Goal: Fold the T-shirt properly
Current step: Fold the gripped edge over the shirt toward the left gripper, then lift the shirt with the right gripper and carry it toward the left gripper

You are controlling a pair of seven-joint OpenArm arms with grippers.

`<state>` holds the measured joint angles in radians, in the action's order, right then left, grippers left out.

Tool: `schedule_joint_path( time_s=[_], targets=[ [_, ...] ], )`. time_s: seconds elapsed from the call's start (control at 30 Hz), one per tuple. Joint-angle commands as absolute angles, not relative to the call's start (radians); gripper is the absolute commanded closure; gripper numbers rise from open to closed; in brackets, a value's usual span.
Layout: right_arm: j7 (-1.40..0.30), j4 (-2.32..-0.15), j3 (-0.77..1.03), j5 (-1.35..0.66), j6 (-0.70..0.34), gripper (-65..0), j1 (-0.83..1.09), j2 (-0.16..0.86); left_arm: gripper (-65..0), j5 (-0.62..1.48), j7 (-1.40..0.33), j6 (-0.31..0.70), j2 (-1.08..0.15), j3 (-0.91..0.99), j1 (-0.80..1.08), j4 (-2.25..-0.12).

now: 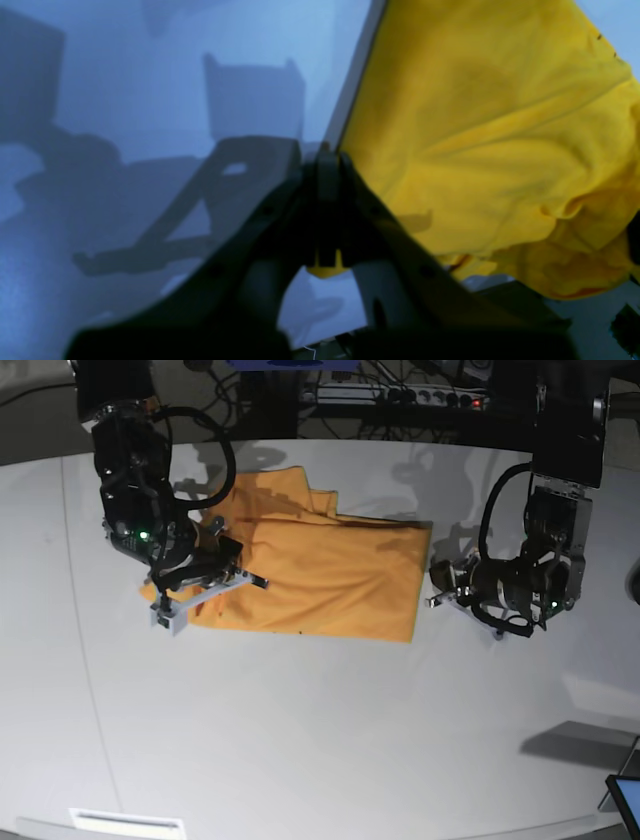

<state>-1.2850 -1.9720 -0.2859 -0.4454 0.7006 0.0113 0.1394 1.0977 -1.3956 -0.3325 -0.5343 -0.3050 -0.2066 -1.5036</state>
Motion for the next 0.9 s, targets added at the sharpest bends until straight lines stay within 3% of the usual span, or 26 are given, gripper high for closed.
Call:
schedule_joint_path(
  time_s=[0.0,0.23,0.6,0.87],
  targets=[
    [-1.280,-1.997,-0.286,-0.455,0.698,-0.3,-0.005,0.136,0.0,1.109,-1.396,-0.328,-0.545,-0.314,-0.231,-1.515],
    [-1.280,-1.998,-0.390,-0.455,0.698,-0.3,-0.018,0.137,0.0,1.067,-1.396,-0.328,-0.507,-0.424,-0.257,-1.514],
    [-1.305,-1.998,-0.504,-0.455,0.698,-0.3,-0.067,0.133,0.0,0.955,-1.396,-0.328,-0.473,-0.438,-0.249,-1.514],
    [-1.336,-1.998,-0.518,-0.458,0.698,-0.3,-0.137,0.045,0.0,0.957,-1.396,-0.328,-0.475,-0.440,-0.236,-1.518]
  ],
)
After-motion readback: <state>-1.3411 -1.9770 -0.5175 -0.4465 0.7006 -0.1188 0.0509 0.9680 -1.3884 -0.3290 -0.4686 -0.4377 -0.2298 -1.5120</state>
